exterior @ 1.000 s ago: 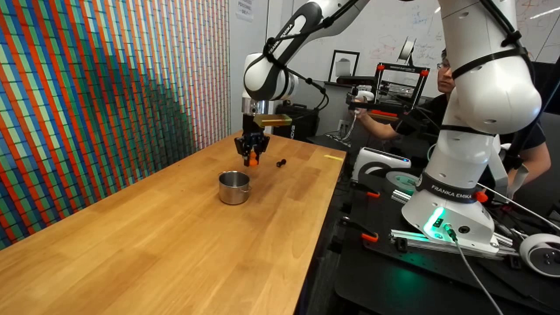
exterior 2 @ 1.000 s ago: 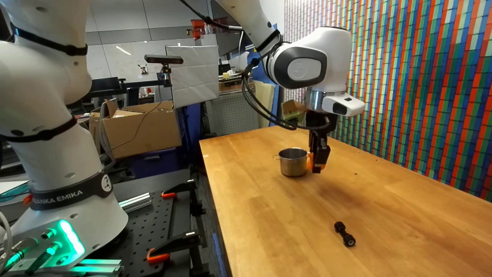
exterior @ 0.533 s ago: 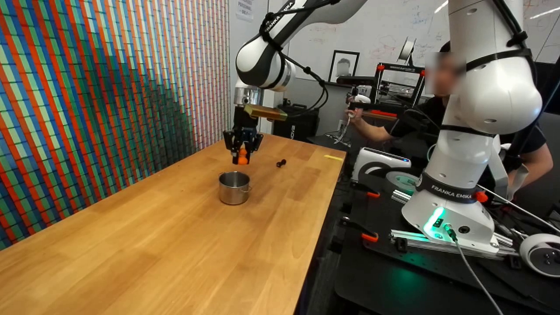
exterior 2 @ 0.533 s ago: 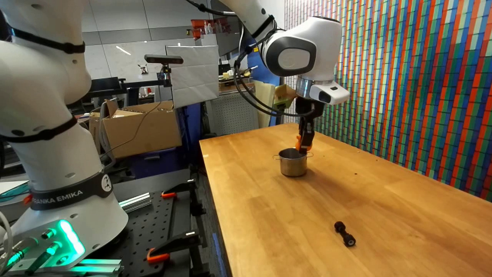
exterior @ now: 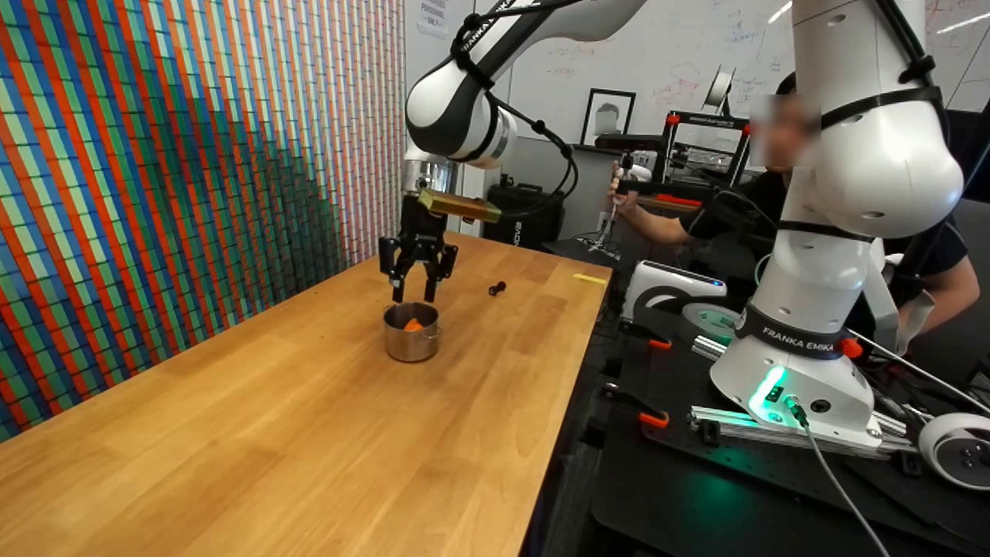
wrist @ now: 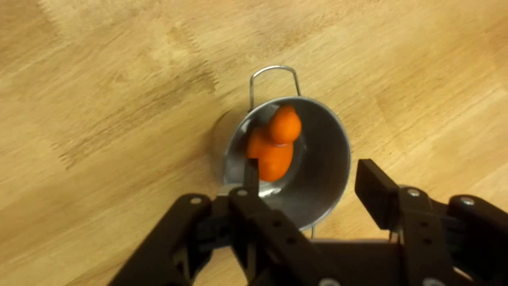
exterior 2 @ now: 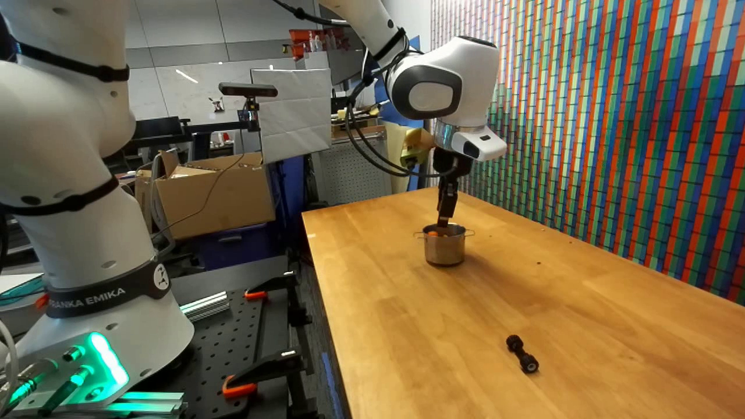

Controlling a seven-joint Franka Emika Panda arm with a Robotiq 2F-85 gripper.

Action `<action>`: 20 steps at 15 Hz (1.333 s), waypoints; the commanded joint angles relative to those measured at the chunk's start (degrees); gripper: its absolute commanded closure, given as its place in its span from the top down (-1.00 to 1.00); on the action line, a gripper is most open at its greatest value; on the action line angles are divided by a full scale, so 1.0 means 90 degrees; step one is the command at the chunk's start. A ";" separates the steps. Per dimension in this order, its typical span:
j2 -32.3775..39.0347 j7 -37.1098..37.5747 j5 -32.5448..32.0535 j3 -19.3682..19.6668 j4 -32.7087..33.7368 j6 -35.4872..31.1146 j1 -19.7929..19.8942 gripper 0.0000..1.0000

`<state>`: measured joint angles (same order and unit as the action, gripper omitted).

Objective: Put the orange duck in the pot

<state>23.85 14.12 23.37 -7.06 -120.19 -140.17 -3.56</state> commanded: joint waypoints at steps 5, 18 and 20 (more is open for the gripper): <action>-0.0428 0.0514 -0.0685 0.0417 0.0052 0.0205 -0.0186 1.00; -0.1919 0.0106 -0.1536 0.0646 0.0692 0.2560 0.0032 1.00; -0.1907 0.0107 -0.1536 0.0643 0.0648 0.2551 0.0031 1.00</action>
